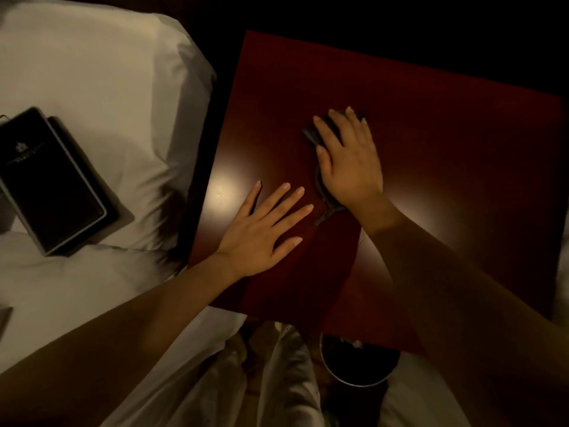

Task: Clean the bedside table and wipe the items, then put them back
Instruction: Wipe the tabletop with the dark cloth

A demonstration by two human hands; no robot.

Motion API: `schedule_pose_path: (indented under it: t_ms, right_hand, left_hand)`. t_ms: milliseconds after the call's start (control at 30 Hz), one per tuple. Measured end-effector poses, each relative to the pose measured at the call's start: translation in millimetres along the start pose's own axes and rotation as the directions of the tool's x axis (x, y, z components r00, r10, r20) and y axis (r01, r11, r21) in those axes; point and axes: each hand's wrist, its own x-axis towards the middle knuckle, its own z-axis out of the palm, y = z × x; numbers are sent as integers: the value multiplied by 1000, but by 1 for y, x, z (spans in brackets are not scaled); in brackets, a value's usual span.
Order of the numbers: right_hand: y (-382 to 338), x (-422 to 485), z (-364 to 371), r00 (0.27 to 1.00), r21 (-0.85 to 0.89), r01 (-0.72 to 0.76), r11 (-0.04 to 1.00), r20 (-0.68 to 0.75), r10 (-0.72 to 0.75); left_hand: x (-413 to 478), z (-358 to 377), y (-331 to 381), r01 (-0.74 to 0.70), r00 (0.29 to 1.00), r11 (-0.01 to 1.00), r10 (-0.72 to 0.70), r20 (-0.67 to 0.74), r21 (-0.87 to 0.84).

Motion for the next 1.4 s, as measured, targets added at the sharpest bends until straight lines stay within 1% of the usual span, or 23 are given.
schedule_pose_path:
  t_ms: [133,267,400,533,633,733,867,1033,1133,1300,1400]
  right_hand:
    - [-8,-16,4,999,9,-32,999,-26,32]
    - [-17,-30,10,996,16,-53,998,-69,54]
    - [-27,-46,17,991,19,-86,996,-106,88]
    - [-46,-69,23,985,6,-138,990,-101,138]
    - [-64,-90,28,983,-4,-173,985,-67,173]
    - [-82,-113,34,976,-26,-215,976,-40,214]
    - [-101,-143,42,964,-44,-262,964,-49,260]
    - [-121,-178,54,940,-92,-340,936,-11,341]
    - [-122,-180,56,929,-97,-370,924,-12,371]
    - [-120,-170,51,935,-91,-355,930,-23,355]
    - [-109,-158,44,913,-47,-407,912,-61,404]
  left_hand:
    - [-1,1,1,6,1000,1000,-6,1,-9]
    - [-16,3,-1,109,994,994,-109,9,5]
    - [-37,5,-5,151,988,988,-151,-23,9]
    - [-44,4,-5,192,981,981,-192,-10,-1]
    - [-51,4,-6,216,976,976,-216,-2,-9]
    - [-57,2,-8,224,975,975,-224,-1,-10]
    - [-60,1,-9,224,975,974,-224,0,-20]
    - [-61,2,-11,224,974,974,-224,9,-34]
    - [-60,3,-11,218,976,975,-218,5,-40]
    - [-61,7,-12,219,975,975,-220,-11,-46]
    - [-61,6,-12,216,976,975,-217,-14,-56]
